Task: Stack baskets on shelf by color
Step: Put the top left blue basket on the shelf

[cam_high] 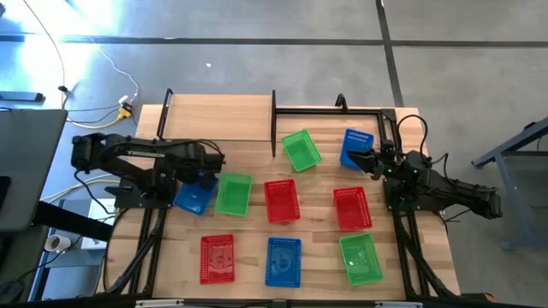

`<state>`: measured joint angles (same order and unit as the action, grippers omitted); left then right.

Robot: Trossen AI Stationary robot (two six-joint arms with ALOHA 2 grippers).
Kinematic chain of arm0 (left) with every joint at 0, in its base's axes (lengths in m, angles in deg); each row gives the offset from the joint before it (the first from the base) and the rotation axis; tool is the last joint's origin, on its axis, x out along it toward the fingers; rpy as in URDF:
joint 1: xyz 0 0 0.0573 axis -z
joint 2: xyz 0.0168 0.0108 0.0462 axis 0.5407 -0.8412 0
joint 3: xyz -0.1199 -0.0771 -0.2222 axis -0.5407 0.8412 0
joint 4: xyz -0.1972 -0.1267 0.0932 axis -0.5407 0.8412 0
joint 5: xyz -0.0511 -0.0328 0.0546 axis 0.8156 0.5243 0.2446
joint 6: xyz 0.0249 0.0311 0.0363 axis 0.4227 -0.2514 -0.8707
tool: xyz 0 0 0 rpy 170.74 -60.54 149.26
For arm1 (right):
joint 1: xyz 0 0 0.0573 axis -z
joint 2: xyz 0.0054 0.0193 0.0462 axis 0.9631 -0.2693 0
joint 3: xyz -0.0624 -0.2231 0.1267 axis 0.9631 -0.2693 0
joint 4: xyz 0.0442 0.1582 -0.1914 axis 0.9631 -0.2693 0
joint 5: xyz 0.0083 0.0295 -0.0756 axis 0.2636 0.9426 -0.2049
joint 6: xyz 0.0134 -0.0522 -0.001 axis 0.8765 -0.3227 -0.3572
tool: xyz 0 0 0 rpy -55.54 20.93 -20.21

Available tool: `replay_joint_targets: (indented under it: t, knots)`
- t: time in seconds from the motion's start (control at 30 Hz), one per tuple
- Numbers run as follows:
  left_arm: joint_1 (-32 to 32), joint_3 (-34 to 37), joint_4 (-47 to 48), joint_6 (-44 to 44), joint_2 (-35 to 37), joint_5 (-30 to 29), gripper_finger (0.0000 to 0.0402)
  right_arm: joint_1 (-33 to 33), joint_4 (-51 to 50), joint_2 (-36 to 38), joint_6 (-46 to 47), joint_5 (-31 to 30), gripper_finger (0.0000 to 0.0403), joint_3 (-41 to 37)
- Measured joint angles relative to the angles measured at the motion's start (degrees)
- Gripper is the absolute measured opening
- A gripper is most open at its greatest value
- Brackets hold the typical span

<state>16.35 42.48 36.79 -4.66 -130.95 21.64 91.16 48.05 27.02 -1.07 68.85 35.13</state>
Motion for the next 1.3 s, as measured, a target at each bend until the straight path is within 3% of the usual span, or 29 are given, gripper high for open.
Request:
replay_joint_targets:
  t: [0.7, 1.03, 1.3]
  knots:
    - [0.0, -15.0, 6.0, -3.7, 13.7, 1.1, 0.0000, 0.0, 0.0, 0.0, 0.2, 0.0, 0.0145, 0.0]
    - [-3.2, -26.7, 7.2, -7.5, 14.8, -6.2, 0.0000, 0.0, 0.0, 0.0, 0.4, 0.0, 0.0145, 0.0]
    - [-12.0, -32.6, 6.0, -12.1, 14.8, -12.0, 0.0000, 0.0, 0.0, 0.0, 0.4, -0.1, 0.0145, 0.0]
